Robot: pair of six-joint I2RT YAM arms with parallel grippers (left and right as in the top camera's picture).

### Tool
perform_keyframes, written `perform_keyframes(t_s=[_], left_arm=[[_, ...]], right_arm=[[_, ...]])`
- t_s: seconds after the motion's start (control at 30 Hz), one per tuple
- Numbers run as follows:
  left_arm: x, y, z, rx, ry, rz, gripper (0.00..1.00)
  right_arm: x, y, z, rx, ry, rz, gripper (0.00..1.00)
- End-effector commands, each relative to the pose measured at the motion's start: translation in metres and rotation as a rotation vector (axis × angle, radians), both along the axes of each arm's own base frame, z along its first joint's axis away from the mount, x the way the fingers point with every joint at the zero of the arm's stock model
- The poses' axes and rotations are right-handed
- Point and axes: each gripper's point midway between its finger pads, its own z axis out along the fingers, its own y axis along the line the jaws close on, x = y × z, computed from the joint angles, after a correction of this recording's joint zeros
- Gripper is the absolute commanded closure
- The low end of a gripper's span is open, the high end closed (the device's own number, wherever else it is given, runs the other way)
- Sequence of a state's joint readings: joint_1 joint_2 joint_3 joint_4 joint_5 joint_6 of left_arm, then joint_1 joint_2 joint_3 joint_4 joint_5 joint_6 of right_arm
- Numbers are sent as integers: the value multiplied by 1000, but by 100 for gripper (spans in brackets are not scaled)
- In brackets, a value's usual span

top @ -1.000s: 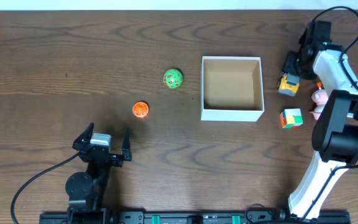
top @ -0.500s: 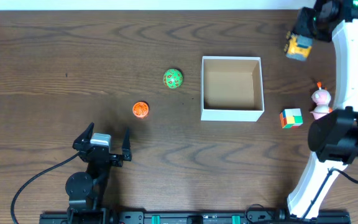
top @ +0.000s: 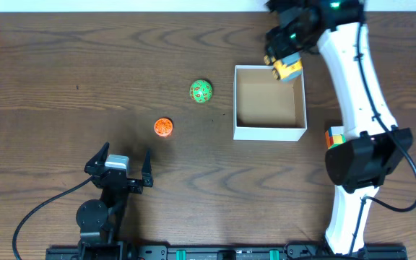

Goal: Pack container
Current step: 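Lift the truck with the right gripper and lower it into the box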

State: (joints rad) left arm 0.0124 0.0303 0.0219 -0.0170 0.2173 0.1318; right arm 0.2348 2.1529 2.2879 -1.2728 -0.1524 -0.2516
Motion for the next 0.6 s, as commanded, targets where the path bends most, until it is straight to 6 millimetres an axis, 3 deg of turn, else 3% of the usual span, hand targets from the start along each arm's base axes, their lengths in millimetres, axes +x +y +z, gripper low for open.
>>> perform_keyframes(t_s=[0.0, 0.07, 0.37, 0.57], left_arm=[[-1, 0, -16, 4, 49, -3, 2], [-1, 0, -16, 4, 49, -3, 2], [-1, 0, -16, 4, 49, -3, 2], [-1, 0, -16, 4, 49, -3, 2]], right_arm=[[-16, 21, -17, -65, 11, 209, 58], [-24, 29, -30, -93, 33, 274, 57], [-44, 26, -88, -167, 131, 366, 53], [-49, 24, -112, -172, 154, 374, 53]])
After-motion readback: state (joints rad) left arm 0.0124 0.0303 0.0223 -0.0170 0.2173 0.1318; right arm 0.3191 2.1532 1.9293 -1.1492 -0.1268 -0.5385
